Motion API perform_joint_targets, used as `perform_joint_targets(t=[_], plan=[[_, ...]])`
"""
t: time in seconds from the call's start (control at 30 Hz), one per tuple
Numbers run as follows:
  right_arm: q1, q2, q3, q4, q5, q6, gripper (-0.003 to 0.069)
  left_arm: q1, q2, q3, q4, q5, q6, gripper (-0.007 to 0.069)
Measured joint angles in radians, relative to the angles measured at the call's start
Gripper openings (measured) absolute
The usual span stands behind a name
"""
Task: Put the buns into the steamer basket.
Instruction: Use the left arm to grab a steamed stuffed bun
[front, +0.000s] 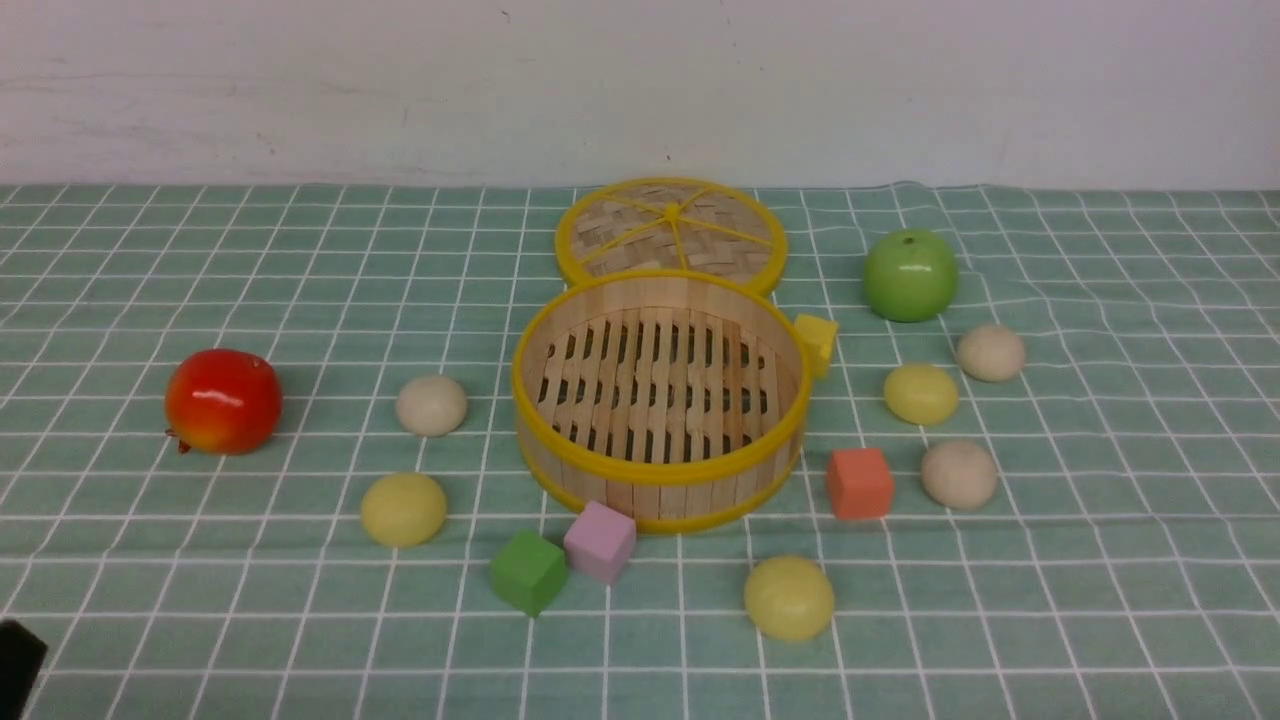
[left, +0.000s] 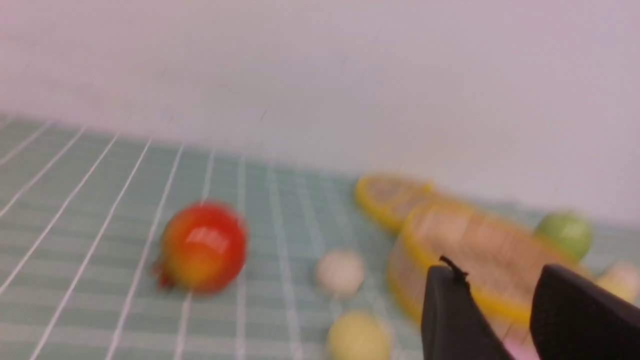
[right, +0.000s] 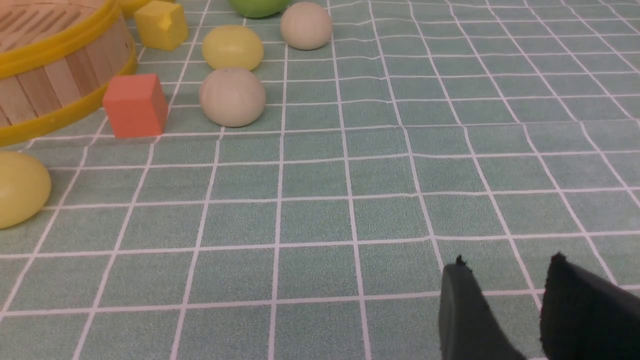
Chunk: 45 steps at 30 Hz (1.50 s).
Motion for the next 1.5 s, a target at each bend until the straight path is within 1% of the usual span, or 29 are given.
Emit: perform_joint_targets(t=[0.07,0.2,0.37,0.43,0.6,0.67,0.8,0.83,0.93,1.03,1.13,1.23,1.3,1.4,1.5], plan=[[0.0,0.0,0.0,0.0,0.0,0.0,0.0239,0.0,0.0,0.0,0.002,-0.111,-0.037,0.0238],[0.0,0.0,0.0,0.0,0.0,0.0,0.0239,0.0,0.0,0.0,-0.002,-0.233,-0.112,0.0238],[0.0,0.0,0.0,0.0,0.0,0.0,0.0239,0.0,0.0,-0.034,-0.004,-0.263,-0.151,0.0238],[0.0,0.0,0.0,0.0,0.0,0.0,0.0239,0.0,0.0,-0.107,-0.004,-0.24,-0.153,0.0238],[0.0,0.0,0.0,0.0,0.0,0.0,0.0239,0.0,0.035,-0.325,-0.01,-0.113,-0.162,0.0238],[0.0,0.0,0.0,0.0,0.0,0.0,0.0239,0.0,0.119,-0.472,-0.019,0.005,-0.187,0.0238],[0.0,0.0,0.0,0.0,0.0,0.0,0.0239,0.0,0.294,-0.672,-0.027,0.262,-0.23,0.0238],[0.0,0.0,0.0,0.0,0.0,0.0,0.0239,0.0,0.352,-0.728,-0.033,0.354,-0.241,0.0238],[0.0,0.0,0.0,0.0,0.0,0.0,0.0239,0.0,0.497,-0.785,-0.026,0.546,-0.243,0.0238],[0.0,0.0,0.0,0.0,0.0,0.0,0.0239,0.0,0.603,-0.788,0.01,0.648,-0.217,0.0238],[0.0,0.0,0.0,0.0,0.0,0.0,0.0239,0.0,0.725,-0.788,0.046,0.682,-0.21,0.0238],[0.0,0.0,0.0,0.0,0.0,0.0,0.0239,0.0,0.891,-0.79,0.044,0.678,-0.208,0.0238],[0.0,0.0,0.0,0.0,0.0,0.0,0.0239,0.0,0.944,-0.793,0.033,0.675,-0.204,0.0238],[0.0,0.0,0.0,0.0,0.0,0.0,0.0239,0.0,1.108,-0.818,-0.047,0.675,-0.189,0.0238],[0.0,0.0,0.0,0.0,0.0,0.0,0.0239,0.0,1.207,-0.871,-0.173,0.673,-0.125,0.0238]])
